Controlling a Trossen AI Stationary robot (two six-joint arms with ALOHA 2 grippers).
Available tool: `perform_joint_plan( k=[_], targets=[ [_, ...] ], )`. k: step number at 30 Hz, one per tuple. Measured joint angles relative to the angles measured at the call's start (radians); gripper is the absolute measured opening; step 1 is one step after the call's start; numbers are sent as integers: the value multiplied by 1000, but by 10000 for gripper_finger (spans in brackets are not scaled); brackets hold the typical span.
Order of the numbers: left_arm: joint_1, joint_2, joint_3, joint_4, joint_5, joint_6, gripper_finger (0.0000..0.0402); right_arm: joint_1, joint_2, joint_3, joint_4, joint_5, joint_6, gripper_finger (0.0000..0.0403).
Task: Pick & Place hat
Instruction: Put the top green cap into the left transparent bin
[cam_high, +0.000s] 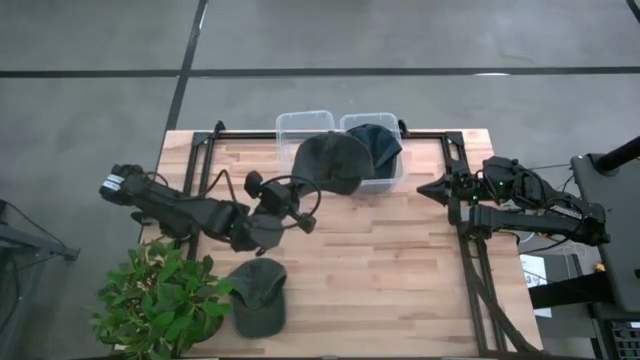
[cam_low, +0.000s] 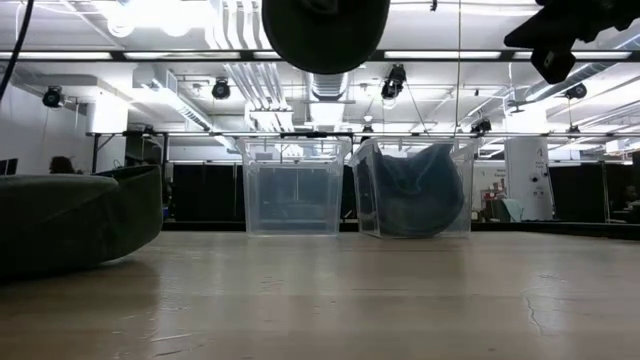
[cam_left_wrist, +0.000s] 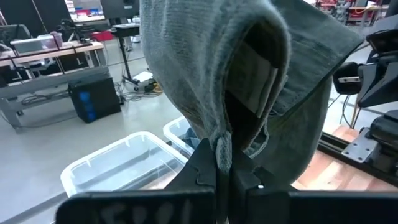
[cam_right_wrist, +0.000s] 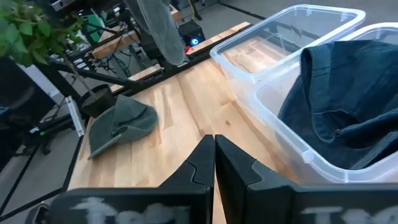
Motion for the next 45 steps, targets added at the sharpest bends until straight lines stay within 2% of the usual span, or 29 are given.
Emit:
perform_joint_plan(
  k=[4, 8, 11, 15, 20, 22, 29, 45],
  targets=[
    [30, 0, -4, 0, 1, -18, 3, 0, 0, 0, 0, 13, 0, 9],
    [122, -23, -3, -8, 39, -226, 3, 0, 0, 0, 0, 14, 7, 9],
    [233, -70, -4, -28, 164, -386, 3, 0, 0, 0, 0, 15, 8, 9],
    [402, -104, -4, -135, 361, -518, 3, 0, 0, 0, 0, 19, 11, 9],
    [604, -106, -4, -222, 663, -591, 3, 0, 0, 0, 0, 39, 11, 9],
    [657, -91, -4, -245, 734, -592, 3, 0, 1, 0, 0, 41, 11, 9],
    [757, -59, -5, -338, 864, -608, 3, 0, 1, 0, 0, 66, 11, 8],
    [779, 36, -6, -369, 911, -600, 3, 0, 1, 0, -1, 73, 83, 9]
  ],
)
